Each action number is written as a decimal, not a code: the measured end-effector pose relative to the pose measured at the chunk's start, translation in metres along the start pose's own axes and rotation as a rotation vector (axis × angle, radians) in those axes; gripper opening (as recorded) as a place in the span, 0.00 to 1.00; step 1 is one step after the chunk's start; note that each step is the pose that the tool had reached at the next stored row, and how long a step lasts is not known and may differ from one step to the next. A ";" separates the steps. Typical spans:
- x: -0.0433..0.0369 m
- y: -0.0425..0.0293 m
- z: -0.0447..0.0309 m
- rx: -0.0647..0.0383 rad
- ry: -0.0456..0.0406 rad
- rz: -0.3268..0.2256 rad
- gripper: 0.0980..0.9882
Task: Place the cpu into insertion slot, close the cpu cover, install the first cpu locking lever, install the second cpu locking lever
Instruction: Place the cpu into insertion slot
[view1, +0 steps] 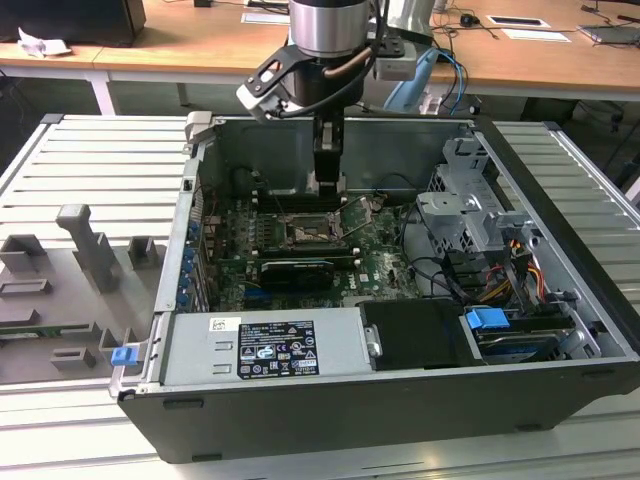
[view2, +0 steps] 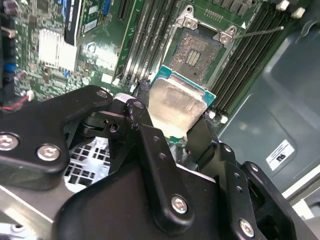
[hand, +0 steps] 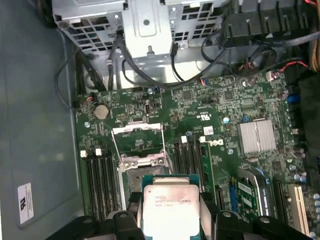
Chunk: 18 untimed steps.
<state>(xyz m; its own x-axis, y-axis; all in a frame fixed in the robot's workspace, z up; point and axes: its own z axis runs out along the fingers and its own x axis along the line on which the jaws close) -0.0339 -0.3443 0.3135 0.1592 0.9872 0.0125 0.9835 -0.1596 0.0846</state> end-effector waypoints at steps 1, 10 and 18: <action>0.0000 0.0000 0.0003 0.000 -0.0020 0.023 0.50; -0.0009 -0.0077 0.0040 -0.001 -0.0052 0.061 0.50; 0.0024 -0.0146 0.0288 0.000 0.0069 -0.078 0.50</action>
<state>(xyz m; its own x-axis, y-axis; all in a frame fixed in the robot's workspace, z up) -0.0454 -0.3396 0.2837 0.0813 0.9966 0.0127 0.9930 -0.0821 0.0855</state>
